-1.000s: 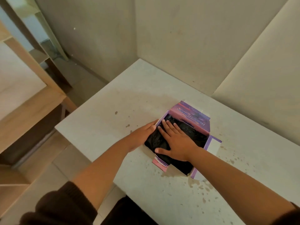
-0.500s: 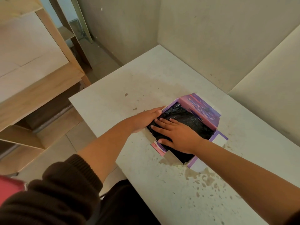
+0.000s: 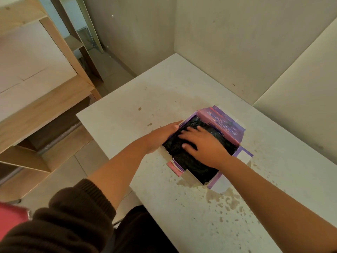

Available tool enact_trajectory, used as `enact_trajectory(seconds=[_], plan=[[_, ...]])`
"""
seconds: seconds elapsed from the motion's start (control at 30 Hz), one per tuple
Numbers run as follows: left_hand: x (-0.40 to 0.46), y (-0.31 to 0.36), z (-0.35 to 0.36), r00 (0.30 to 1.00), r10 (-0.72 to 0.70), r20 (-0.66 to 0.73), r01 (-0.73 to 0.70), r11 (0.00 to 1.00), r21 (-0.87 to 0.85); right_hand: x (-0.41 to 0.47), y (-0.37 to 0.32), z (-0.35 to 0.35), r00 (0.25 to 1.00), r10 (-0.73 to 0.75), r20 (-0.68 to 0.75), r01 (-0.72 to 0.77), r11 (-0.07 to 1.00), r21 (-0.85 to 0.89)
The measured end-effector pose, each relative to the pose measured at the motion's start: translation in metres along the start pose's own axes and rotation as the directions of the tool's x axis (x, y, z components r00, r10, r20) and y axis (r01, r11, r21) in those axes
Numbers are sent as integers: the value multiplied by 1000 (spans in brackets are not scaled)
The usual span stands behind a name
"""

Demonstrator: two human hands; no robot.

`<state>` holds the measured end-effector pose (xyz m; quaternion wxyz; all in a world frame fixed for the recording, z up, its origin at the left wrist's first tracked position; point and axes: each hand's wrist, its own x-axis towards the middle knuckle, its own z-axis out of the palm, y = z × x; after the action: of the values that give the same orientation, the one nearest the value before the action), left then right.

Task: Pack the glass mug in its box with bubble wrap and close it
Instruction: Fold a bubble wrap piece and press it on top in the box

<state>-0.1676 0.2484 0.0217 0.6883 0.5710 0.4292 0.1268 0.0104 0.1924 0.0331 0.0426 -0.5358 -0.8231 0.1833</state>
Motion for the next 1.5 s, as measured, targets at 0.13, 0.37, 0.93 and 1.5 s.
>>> enact_trajectory(seconds=[0.13, 0.37, 0.93, 1.5], plan=[[-1, -5, 5, 994, 38, -104, -28, 995, 97, 2, 7, 0, 947, 322, 14, -322, 946, -30], [0, -3, 5, 994, 67, -82, -53, 985, 162, 13, 0, 24, 899, 432, 69, -427, 901, -83], [13, 32, 21, 651, 495, 575, -697, 91, 711, -52, -39, 11, 443, 670, -596, -714, 665, 217], [67, 14, 72, 629, 11, 778, -773, -99, 626, -68, -81, 40, 112, 988, 103, -204, -78, 976]])
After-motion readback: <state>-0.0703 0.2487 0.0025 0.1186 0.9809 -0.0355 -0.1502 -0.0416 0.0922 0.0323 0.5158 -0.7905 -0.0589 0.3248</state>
